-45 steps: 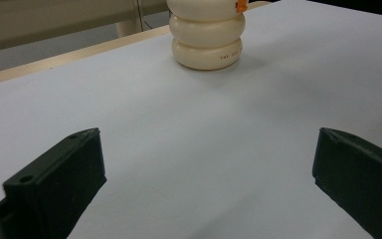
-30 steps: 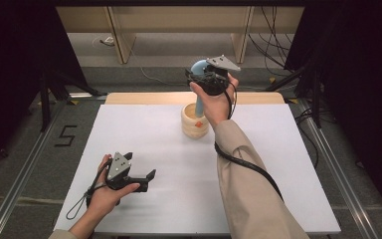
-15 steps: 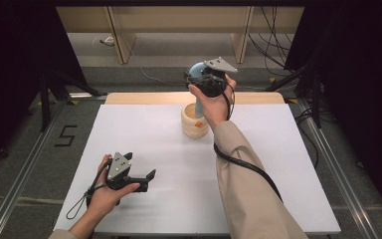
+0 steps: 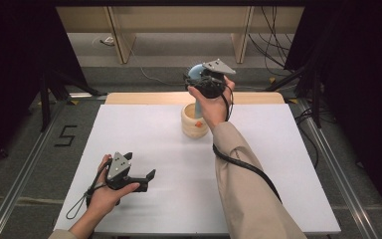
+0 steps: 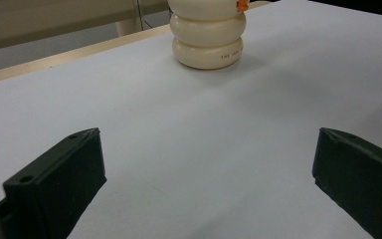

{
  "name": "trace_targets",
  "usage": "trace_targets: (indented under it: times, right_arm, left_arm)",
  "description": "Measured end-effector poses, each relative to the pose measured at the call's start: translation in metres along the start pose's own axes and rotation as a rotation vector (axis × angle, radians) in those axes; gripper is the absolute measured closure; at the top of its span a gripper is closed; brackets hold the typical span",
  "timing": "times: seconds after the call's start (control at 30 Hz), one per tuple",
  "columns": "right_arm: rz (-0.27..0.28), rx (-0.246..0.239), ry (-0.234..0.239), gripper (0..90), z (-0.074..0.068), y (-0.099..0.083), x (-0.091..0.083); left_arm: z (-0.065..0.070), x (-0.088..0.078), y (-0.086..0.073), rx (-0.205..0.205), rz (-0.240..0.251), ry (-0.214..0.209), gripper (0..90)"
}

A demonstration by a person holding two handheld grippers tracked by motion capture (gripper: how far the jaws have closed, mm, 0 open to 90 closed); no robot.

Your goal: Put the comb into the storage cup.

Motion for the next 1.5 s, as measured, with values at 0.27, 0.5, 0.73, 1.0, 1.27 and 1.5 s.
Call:
trace_targets:
  times: [0.27,0.5,0.73,1.0,1.27,1.5]
  right_arm:
    - [0.002,-0.002,0.004,20.7,-0.001,-0.002,0.002]
    - [0.004,0.000,0.007,20.7,-0.002,-0.004,0.004]
    - [0.001,-0.002,0.009,20.7,-0.003,-0.008,0.006]
    - [-0.004,-0.005,0.009,20.7,-0.004,-0.010,0.007]
    - [-0.009,-0.005,0.009,20.7,-0.004,-0.015,0.009]
    - [-0.019,-0.002,0.007,20.7,-0.003,-0.020,0.010]
  left_arm:
    - [0.000,0.000,0.000,0.001,-0.002,-0.002,0.0]
    - [0.001,0.000,0.000,0.002,-0.002,-0.004,0.0]
    - [0.001,0.000,0.000,0.002,-0.002,-0.004,0.0]
    - [0.001,0.000,0.000,0.002,-0.002,-0.004,0.0]
    - [0.001,0.000,-0.001,0.001,-0.003,-0.004,0.0]
    - [0.001,0.000,-0.001,0.001,-0.004,-0.004,0.0]
Point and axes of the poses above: each handheld gripper's, and its own axes: x roughly forward along the jaws, y roughly out of its top, z roughly to its right, the point moved 10 cm from there along x, roughly forward along the jaws, and after that the axes turned 2 degrees about -x, right-handed, at the moved point
